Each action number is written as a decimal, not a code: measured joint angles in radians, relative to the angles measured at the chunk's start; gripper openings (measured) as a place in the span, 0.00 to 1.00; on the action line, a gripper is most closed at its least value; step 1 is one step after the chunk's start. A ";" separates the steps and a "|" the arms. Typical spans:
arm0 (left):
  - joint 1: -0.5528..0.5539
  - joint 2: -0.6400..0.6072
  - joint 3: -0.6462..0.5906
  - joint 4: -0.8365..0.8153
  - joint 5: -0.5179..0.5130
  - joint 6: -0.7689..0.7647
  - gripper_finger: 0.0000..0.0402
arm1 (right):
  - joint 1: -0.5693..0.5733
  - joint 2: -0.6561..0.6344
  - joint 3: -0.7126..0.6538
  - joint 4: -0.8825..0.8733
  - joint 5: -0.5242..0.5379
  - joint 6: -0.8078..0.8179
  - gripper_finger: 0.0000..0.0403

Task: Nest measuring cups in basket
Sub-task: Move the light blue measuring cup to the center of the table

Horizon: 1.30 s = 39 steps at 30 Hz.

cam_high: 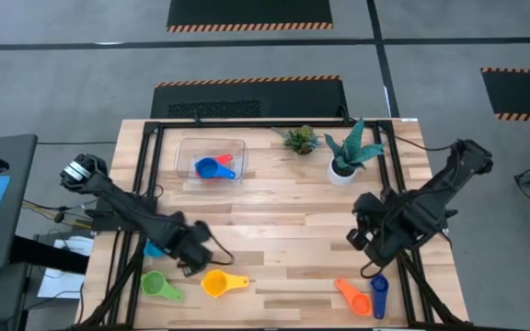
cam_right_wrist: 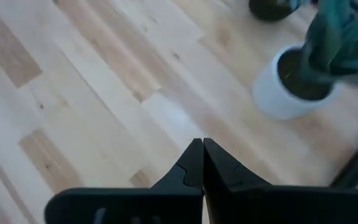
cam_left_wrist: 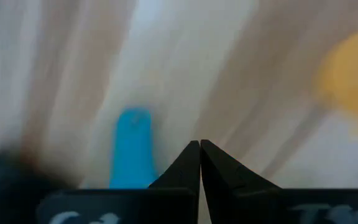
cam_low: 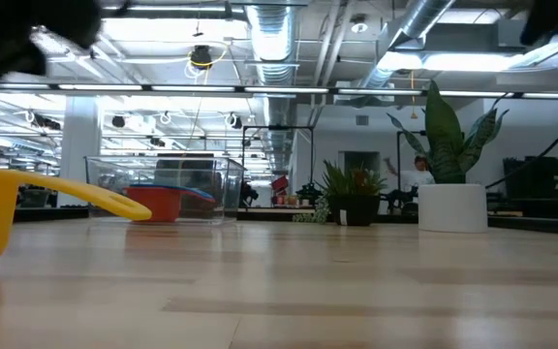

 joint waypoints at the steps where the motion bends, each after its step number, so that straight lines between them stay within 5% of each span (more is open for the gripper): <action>1: -0.018 0.000 -0.012 -0.025 0.008 -0.037 0.00 | 0.014 -0.003 -0.025 0.021 0.000 0.021 0.04; 7: -0.090 -0.046 -0.169 0.092 0.152 -0.237 0.00 | 0.060 0.010 -0.079 0.090 0.003 0.083 0.04; 17: -0.135 -0.159 -0.266 0.070 0.191 -0.572 0.00 | 0.058 0.027 -0.077 0.119 0.003 0.083 0.05; 32: -0.115 -0.155 -0.437 0.155 0.234 -0.644 0.00 | 0.060 0.027 -0.077 0.133 0.003 0.080 0.05; 39: 0.023 -0.155 -0.438 0.216 0.119 -0.540 0.00 | 0.060 0.027 -0.077 0.154 0.002 0.080 0.03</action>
